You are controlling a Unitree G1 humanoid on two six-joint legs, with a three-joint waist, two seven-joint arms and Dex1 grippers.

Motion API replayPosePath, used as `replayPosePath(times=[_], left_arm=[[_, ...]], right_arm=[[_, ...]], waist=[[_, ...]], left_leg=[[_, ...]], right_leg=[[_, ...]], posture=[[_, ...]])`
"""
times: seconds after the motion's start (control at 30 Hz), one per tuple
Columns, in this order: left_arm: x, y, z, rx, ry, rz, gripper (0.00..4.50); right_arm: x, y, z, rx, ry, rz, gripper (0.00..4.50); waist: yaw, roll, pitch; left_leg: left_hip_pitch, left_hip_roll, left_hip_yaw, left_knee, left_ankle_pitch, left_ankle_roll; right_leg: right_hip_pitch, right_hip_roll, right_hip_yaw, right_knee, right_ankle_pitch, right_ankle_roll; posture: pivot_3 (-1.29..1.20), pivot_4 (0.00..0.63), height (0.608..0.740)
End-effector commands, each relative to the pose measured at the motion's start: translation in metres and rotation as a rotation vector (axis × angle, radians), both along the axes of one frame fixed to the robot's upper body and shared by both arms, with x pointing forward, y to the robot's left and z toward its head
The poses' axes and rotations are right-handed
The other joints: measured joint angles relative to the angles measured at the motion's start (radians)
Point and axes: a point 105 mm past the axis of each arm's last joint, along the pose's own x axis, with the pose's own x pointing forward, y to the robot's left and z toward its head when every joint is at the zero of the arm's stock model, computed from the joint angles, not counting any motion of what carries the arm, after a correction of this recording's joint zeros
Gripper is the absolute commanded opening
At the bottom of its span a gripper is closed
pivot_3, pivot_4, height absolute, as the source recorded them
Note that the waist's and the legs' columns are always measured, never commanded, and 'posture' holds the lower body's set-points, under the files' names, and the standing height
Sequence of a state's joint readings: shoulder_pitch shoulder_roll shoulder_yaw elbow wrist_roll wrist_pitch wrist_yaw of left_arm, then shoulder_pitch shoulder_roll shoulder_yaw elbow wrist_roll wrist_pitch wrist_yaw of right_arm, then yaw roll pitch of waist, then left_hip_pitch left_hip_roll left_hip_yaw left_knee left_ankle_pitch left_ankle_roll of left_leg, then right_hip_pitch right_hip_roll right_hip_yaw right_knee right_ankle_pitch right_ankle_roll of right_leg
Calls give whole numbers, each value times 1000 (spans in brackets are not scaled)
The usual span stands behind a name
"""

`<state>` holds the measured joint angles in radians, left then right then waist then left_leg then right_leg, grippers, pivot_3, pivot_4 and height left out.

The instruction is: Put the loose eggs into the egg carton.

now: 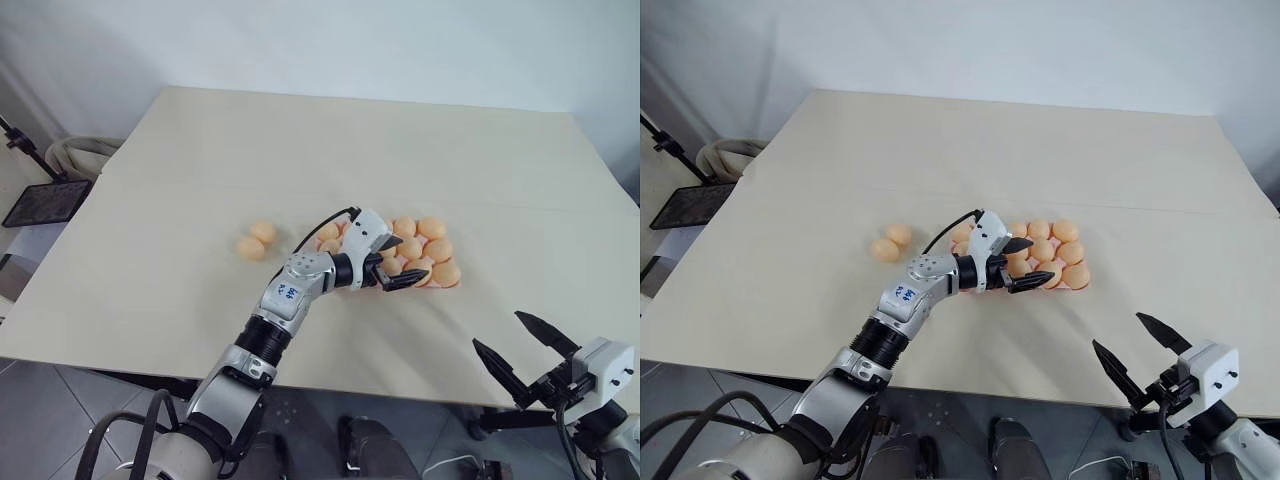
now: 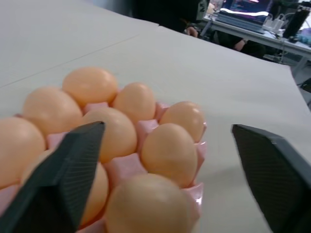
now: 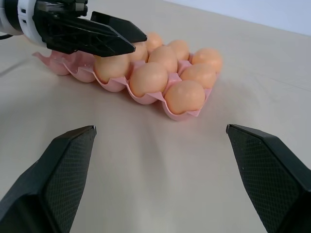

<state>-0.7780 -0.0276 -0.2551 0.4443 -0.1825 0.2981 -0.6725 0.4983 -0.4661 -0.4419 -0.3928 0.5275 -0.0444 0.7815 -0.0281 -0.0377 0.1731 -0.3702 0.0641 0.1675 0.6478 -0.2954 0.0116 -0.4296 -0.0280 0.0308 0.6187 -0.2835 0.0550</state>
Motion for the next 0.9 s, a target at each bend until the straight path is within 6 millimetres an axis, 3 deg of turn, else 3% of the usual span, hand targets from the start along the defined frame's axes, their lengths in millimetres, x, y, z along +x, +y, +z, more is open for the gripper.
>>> replayPosePath(times=[0.03, 0.23, 0.4, 0.57, 0.7, 0.77, 0.9], left_arm=[[-4, -3, 11, -9, -49, -22, 4469], [-5, 22, 42, -96, -239, 71, 4469], [-8, 74, 53, -158, -339, 256, 4469], [-28, 139, 26, -102, -311, 431, 4469], [-46, 177, 22, -112, -296, 524, 4469], [-56, 206, 20, -129, -295, 620, 4469], [-70, 239, 9, -122, -257, 739, 4469]], right_arm=[[-4, -1, 12, -29, -54, -11, 4500], [-2, -1, 13, -28, -57, 4, 4500], [0, 1, 15, -28, -58, 33, 4500], [10, 5, 14, -29, -47, 95, 4500], [18, 7, 14, -35, -42, 133, 4500], [23, 8, 14, -41, -42, 149, 4500], [28, 8, 14, -44, -39, 166, 4500]], waist=[[0, 0, 0], [0, 0, 0], [-2, 1, 0], [-5, 2, -1], [6, 2, -1], [1, 2, -1], [-1, 2, -1]], left_leg=[[0, 0, 0, 0, 0, 0], [0, 0, 0, 0, 0, 0], [1, 1, 0, -1, 0, 0], [3, 3, 2, -1, 0, 0], [2, 2, 1, 0, -1, -3], [2, 0, 1, 1, 0, -2], [2, 0, 3, 0, 0, -1]], right_leg=[[0, 0, 0, 0, 0, 0], [0, 0, 0, 0, 0, 0], [0, 0, 0, 2, 0, 0], [0, 1, 1, 4, 0, 0], [0, -1, 0, 4, -2, -3], [1, -3, 0, 2, -4, -7], [2, -4, 0, 1, -4, -7]], posture=[[0, 150, 740], [0, 150, 740], [0, 150, 740], [0, 150, 740], [0, 150, 740], [0, 150, 740], [0, 150, 740]])
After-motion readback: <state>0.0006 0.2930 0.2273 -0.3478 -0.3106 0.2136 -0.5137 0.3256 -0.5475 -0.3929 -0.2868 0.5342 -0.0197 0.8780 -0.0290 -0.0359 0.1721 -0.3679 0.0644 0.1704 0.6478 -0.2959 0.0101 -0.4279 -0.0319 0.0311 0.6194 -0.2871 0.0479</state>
